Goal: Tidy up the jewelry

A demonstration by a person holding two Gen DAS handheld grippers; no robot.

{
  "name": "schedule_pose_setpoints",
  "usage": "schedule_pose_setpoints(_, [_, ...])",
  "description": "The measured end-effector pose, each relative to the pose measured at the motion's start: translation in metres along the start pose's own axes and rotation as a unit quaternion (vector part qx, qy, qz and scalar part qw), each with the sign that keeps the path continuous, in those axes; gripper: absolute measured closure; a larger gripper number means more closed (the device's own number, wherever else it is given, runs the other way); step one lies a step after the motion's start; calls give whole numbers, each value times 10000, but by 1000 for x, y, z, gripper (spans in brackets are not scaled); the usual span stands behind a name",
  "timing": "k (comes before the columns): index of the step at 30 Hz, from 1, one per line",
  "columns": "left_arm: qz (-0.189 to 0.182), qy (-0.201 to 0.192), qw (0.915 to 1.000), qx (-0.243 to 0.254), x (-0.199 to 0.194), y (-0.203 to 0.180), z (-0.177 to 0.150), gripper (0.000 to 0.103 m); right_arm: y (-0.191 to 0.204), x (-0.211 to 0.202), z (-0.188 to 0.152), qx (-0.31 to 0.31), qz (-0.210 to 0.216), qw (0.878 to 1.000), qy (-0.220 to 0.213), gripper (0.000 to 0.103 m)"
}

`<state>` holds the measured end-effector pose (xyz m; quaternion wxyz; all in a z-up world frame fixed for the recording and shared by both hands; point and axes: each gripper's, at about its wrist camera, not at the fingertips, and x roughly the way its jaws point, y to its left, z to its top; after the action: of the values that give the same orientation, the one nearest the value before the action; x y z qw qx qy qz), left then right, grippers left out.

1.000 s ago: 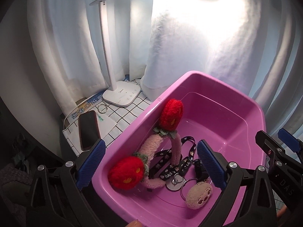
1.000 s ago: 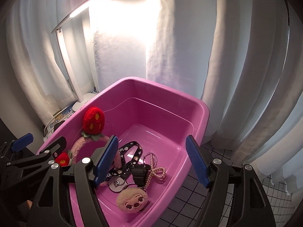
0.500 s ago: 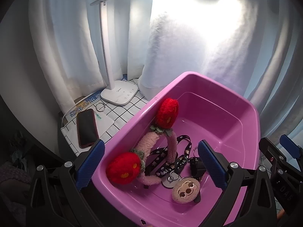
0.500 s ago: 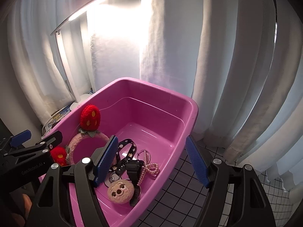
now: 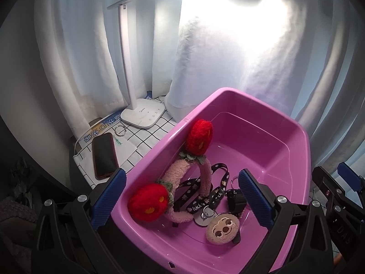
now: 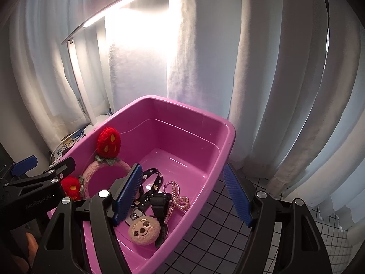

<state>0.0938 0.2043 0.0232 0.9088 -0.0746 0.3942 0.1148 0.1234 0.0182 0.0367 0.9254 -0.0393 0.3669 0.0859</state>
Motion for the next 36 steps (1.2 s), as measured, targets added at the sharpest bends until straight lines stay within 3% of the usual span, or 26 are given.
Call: schedule_pose_setpoints(36, [22, -31, 10000, 17, -5, 4, 2, 6, 0, -4, -1, -35, 16, 10000, -51, 33])
